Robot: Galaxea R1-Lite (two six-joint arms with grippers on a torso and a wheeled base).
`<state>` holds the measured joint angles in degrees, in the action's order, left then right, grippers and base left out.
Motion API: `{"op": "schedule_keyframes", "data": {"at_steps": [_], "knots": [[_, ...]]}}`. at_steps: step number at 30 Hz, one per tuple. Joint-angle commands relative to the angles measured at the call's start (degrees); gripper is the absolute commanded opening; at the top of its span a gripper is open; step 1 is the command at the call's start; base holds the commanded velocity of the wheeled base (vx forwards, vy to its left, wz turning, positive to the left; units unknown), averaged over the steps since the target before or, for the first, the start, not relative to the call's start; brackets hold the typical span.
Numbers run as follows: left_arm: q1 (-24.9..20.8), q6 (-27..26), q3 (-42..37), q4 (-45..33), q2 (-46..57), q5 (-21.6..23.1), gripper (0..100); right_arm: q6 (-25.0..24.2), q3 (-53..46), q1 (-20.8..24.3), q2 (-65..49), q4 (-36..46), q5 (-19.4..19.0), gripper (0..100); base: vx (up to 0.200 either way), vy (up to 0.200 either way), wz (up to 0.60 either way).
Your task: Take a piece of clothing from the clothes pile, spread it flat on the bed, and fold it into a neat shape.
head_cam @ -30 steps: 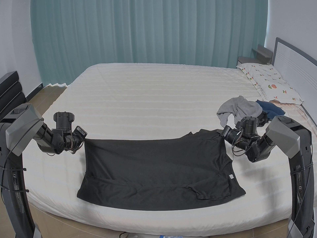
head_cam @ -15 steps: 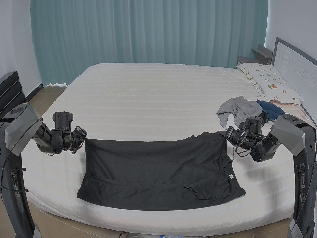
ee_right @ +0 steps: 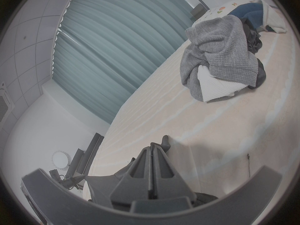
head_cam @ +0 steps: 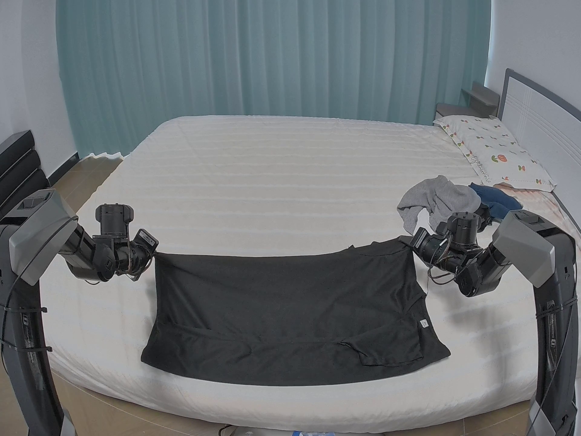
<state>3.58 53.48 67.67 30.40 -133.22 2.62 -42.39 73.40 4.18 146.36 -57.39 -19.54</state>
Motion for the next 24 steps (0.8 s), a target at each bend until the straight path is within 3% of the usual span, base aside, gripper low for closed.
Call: {"op": "schedule_keyframes", "data": {"at_steps": [1,9,12,24], "knots": [[0.0,0.0,-0.4,0.0,0.2,0.0,0,-0.1,-0.4,-0.1,0.2,0.0,-0.1,0,0.0,0.0,0.0],[-0.1,-0.6,-2.1,-0.3,1.2,0.9,0,-0.2,-3.2,-0.9,-2.9,0.1,-1.1,0,0.0,0.0,0.0],[-0.2,-0.7,-2.2,-0.3,2.1,2.3,0,-0.2,-5.4,-2.0,-5.0,0.1,-3.3,0,0.0,0.0,0.0],[-0.3,-0.2,-0.6,0.1,-0.3,2.3,0,-0.7,-3.4,-1.5,-2.2,-0.7,-2.7,0,0.0,0.0,0.0]]}}
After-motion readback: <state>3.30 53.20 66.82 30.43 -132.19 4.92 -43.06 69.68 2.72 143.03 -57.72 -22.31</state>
